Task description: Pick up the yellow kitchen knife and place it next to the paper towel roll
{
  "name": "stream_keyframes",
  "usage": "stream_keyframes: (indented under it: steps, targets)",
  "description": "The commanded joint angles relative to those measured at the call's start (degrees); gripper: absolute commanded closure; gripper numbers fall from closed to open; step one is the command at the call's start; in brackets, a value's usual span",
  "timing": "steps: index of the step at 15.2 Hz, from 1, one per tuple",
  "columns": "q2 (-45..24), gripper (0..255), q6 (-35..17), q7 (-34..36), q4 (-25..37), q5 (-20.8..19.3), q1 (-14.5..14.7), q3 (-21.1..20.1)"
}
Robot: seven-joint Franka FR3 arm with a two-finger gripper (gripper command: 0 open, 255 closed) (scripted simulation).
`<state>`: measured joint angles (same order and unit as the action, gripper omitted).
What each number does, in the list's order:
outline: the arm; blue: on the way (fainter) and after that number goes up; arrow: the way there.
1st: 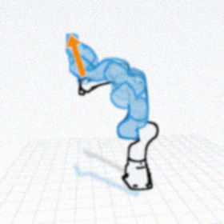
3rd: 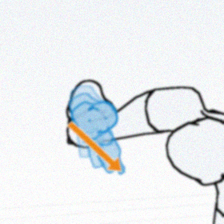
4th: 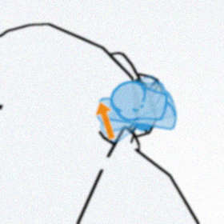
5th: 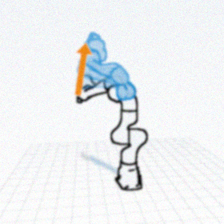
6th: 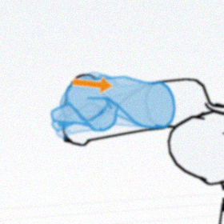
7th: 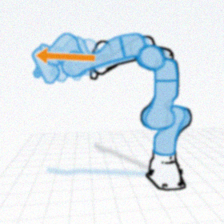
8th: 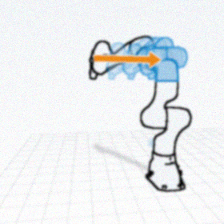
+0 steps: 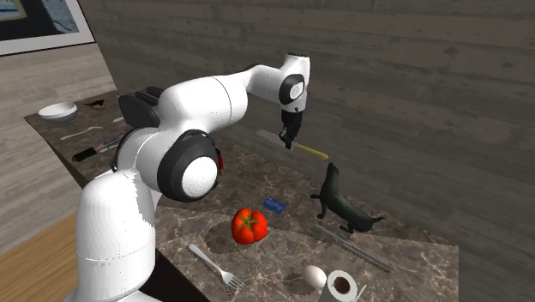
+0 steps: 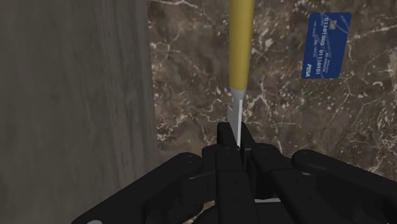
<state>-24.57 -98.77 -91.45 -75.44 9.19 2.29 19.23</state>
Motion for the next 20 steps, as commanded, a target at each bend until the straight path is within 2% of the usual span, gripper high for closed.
stream_keyframes:
  steps: [1,12,20]
  targets:
    - [-0.2,255,1.7,0.0,1.9,0.0,-0.2,0.0]
    - [-2.8,255,11.8,0.4,14.6,0.8,-1.9,0.0]
    - [-8.3,255,21.7,0.9,30.0,2.4,-4.8,-0.4]
